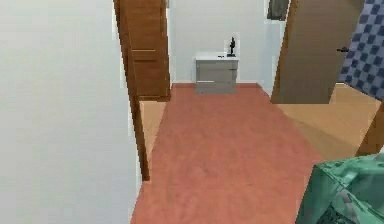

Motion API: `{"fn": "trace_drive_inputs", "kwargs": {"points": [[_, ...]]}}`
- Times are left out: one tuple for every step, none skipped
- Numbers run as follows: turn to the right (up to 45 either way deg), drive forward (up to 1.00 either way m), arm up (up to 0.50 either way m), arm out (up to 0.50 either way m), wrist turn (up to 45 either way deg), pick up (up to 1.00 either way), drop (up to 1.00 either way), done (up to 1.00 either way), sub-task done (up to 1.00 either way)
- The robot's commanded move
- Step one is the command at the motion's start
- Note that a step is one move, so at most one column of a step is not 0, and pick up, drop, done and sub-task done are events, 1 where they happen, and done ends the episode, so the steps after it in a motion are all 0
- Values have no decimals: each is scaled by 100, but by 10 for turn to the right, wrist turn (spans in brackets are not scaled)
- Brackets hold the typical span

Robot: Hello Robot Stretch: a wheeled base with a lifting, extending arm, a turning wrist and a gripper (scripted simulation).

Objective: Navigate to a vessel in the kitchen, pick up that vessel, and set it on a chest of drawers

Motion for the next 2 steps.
{"fn": "trace_drive_inputs", "kwargs": {"points": [[0, 75, 0, 0, 0, 0, 0, 0, 0], [90, 0, 0, 0, 0, 0, 0, 0, 0]]}}
